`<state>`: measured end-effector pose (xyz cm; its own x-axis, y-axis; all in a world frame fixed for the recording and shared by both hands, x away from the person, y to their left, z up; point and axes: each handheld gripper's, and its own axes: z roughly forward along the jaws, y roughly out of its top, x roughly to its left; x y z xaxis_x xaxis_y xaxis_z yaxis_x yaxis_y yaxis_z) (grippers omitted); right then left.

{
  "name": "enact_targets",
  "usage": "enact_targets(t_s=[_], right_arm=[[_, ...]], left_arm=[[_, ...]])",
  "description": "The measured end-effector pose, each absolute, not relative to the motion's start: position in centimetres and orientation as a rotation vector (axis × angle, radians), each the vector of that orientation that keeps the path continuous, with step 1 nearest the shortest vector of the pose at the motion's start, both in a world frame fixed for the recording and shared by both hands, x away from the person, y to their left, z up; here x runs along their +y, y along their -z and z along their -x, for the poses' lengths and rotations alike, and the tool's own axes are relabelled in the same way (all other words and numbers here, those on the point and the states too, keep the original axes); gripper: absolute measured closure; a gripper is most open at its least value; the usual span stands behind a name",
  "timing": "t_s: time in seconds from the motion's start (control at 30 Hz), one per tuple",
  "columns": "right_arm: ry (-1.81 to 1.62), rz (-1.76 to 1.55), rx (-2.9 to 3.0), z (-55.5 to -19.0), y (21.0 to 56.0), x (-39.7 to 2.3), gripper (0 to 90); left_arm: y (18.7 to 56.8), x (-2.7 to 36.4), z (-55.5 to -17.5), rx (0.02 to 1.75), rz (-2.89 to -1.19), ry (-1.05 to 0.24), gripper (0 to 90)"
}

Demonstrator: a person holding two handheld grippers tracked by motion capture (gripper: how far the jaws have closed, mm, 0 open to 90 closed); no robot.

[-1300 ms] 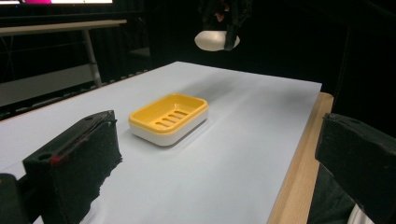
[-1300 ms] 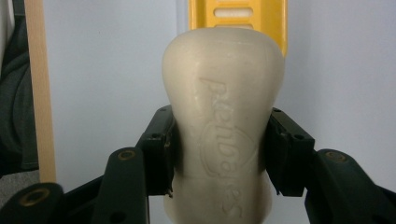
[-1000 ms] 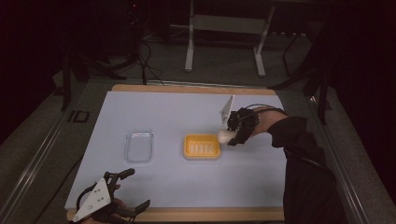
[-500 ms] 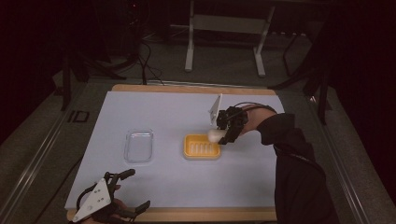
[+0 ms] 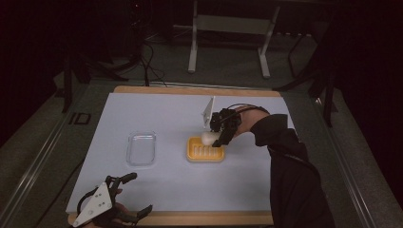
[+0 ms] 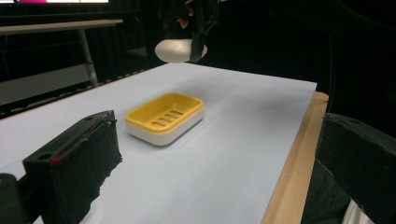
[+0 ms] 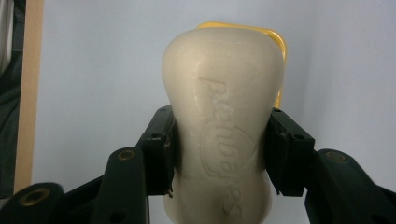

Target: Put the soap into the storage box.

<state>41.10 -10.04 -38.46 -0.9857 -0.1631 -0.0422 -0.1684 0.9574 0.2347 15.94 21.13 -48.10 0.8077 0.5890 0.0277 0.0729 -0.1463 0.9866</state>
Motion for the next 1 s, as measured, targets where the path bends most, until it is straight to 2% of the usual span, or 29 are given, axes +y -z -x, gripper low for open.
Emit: enact_targets(t_s=[0.73,1.0], right_arm=[[-0.620,0.274,3.033,-41.8,40.2,-9.7,49.7],[-0.605,0.249,3.037,-42.3,42.1,-9.7,49.7]], left_arm=[[48.1,21.2,-15.9,0.524,-1.684,-0.487,0.1],[48.1,21.2,-15.9,0.525,-1.686,-0.486,0.1]])
